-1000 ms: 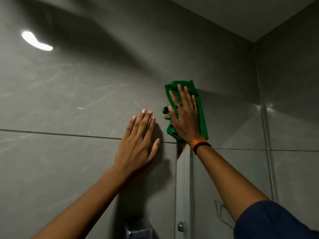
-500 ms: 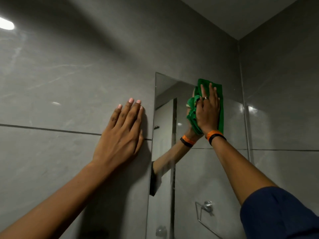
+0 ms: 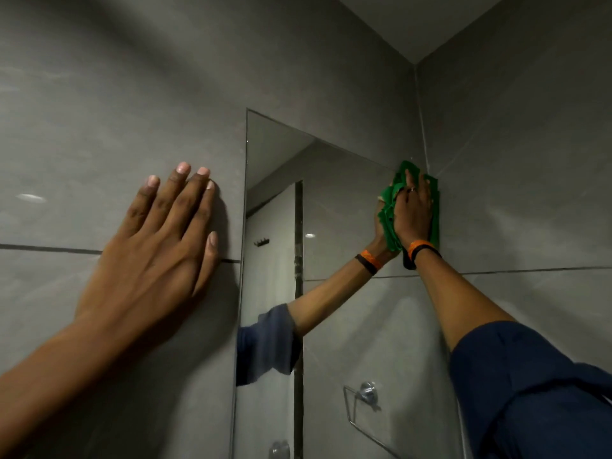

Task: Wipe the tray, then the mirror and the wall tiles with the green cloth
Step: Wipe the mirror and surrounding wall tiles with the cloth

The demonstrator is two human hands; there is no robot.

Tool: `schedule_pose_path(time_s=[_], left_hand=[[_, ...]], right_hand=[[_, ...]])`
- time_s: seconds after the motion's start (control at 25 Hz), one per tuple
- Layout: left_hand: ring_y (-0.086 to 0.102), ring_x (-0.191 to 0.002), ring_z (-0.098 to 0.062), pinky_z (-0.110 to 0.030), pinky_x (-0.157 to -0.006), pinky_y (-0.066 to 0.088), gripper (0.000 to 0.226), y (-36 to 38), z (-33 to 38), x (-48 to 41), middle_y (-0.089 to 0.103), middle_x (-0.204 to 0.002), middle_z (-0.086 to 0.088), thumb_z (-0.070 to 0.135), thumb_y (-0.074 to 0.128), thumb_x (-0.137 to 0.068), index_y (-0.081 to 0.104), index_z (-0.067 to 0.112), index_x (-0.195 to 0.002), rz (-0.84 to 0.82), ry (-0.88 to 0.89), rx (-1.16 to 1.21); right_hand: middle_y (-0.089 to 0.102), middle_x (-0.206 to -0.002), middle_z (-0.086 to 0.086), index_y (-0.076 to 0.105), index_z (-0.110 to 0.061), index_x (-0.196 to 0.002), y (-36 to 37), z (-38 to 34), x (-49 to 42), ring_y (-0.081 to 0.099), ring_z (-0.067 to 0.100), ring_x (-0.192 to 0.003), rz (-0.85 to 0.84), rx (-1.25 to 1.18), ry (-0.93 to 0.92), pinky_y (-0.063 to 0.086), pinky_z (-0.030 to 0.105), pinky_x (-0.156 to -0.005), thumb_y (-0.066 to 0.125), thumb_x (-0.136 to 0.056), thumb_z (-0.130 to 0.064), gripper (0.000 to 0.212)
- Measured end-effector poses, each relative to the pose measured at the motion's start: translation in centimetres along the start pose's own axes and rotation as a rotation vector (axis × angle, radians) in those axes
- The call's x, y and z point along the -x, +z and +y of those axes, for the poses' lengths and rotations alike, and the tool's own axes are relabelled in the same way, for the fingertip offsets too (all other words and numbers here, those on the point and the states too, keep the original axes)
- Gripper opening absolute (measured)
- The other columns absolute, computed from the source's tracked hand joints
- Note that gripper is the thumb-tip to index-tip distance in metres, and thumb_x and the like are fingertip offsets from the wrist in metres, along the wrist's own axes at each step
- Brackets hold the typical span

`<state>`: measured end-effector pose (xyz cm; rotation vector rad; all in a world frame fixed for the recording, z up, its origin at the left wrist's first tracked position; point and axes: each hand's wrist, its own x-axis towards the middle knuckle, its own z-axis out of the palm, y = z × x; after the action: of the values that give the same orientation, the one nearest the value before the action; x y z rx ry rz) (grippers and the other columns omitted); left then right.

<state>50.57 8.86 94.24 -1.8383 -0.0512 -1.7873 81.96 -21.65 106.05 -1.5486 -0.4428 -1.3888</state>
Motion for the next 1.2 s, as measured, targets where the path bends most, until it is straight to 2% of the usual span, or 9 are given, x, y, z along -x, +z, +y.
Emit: schedule_pose_path(time_s=[0.2,0.36,0.52,0.68,0.92,1.2], left_hand=[[0.009,-0.159,-0.034,-0.05,-0.131,0.007,0.067,1.1,-0.3,0.1,0.019,-0.169,-0.024,0.037,0.016,-0.105,0.02,-0.001,-0.159,0.037,0.008,-0.028],[0.004,-0.16,-0.031,-0.048,-0.131,0.002,0.069,1.0,-0.3,0.4,0.015,-0.17,-0.022,0.041,0.014,-0.104,0.018,0.0,-0.16,0.013,0.005,-0.015],[0.004,-0.16,-0.033,-0.048,-0.131,0.001,0.07,0.6,1.2,2.4,0.015,-0.17,-0.024,0.038,0.019,-0.103,0.02,-0.003,-0.159,-0.008,-0.012,0.036],[-0.002,-0.161,-0.029,-0.045,-0.131,-0.002,0.069,-0.8,2.3,5.1,0.008,-0.172,-0.021,0.038,0.018,-0.103,0.013,0.0,-0.161,-0.067,-0.025,0.082],[-0.005,-0.161,-0.028,-0.044,-0.131,-0.005,0.071,-1.9,3.3,8.9,0.003,-0.173,-0.019,0.04,0.015,-0.104,0.005,0.001,-0.162,-0.13,0.01,0.156],[-0.008,-0.16,-0.028,-0.047,-0.131,-0.003,0.072,-1.8,3.6,9.3,0.001,-0.172,-0.019,0.042,0.014,-0.104,0.003,0.001,-0.162,-0.131,-0.002,0.178]], right_hand=[[0.017,-0.168,0.013,0.025,-0.022,-0.158,0.2,2.7,-1.9,0.014,0.031,-0.156,-0.02,0.036,0.065,0.015,0.053,-0.128,0.025,-0.106,-0.029,0.052],[0.019,-0.168,0.011,0.026,-0.024,-0.158,0.0,3.6,0.8,0.017,0.029,-0.155,-0.014,0.001,0.093,0.018,0.052,-0.127,0.028,-0.105,-0.029,0.053],[0.021,-0.168,0.009,0.026,-0.024,-0.157,-1.4,5.8,6.8,0.019,0.028,-0.155,-0.003,0.014,0.162,0.02,0.053,-0.127,0.028,-0.102,-0.028,0.055],[0.019,-0.169,0.009,0.025,-0.023,-0.158,-3.0,7.7,15.1,0.014,0.026,-0.156,-0.029,0.006,0.264,0.012,0.049,-0.129,0.022,-0.097,-0.033,0.062],[0.018,-0.168,0.012,0.026,-0.016,-0.157,-5.4,11.5,28.8,0.013,0.026,-0.157,-0.039,0.085,0.432,0.012,0.048,-0.129,0.032,-0.107,-0.012,0.051],[0.02,-0.168,0.01,0.024,-0.022,-0.158,-6.8,13.5,37.5,0.017,0.026,-0.156,-0.017,0.174,0.631,0.012,0.049,-0.128,0.031,-0.108,-0.017,0.051]])
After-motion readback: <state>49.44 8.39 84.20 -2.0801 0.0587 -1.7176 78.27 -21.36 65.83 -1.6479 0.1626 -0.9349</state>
